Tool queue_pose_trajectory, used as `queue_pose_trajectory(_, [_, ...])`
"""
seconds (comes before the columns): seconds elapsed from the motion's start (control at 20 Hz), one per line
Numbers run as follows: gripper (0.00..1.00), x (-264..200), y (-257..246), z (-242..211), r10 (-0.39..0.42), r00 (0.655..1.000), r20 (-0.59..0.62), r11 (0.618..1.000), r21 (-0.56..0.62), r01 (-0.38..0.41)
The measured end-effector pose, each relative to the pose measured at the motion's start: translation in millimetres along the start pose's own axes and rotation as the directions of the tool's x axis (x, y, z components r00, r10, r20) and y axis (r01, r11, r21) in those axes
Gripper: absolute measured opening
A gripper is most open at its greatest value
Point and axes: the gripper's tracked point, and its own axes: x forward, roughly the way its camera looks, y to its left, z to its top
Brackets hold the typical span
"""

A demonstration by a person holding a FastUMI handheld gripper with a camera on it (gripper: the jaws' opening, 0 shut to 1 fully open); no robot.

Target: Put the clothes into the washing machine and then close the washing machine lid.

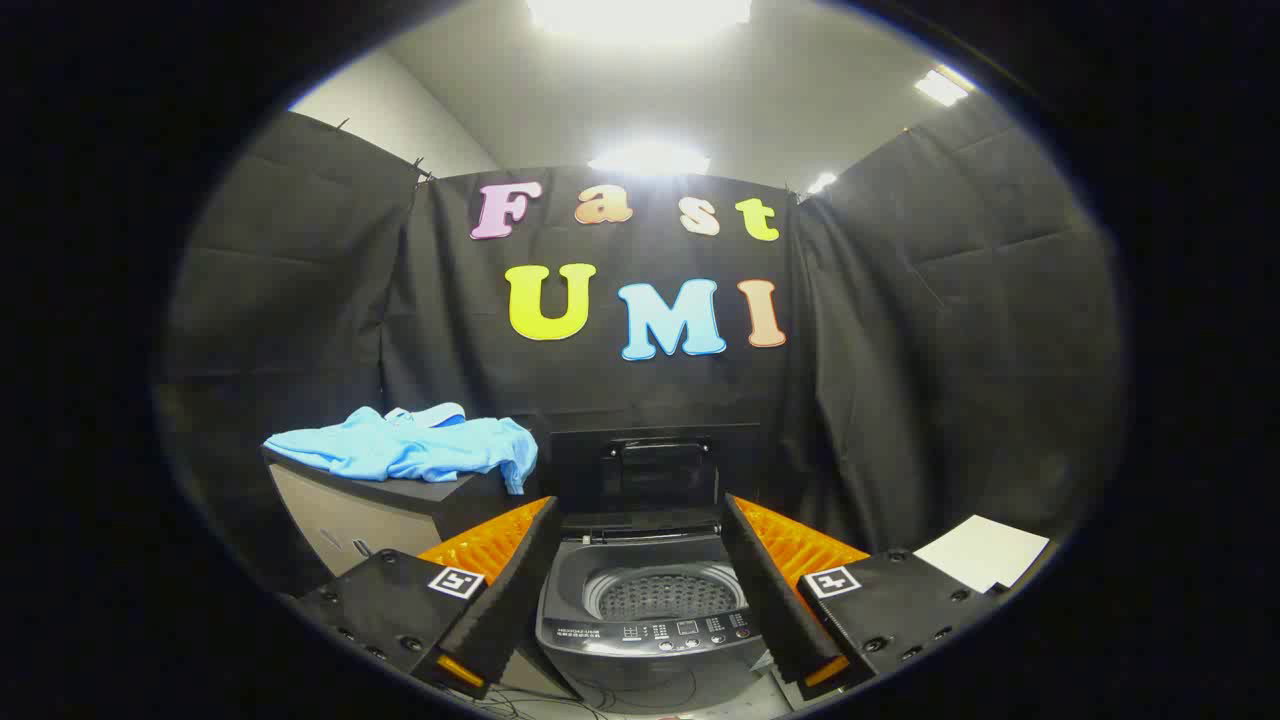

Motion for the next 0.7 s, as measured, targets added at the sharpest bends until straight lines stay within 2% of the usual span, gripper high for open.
queue_pose_trajectory(0.7, [1.0, 0.0, 4.2, 8.5, 0.02, 1.0, 0.02, 1.0, -0.016, -0.019])
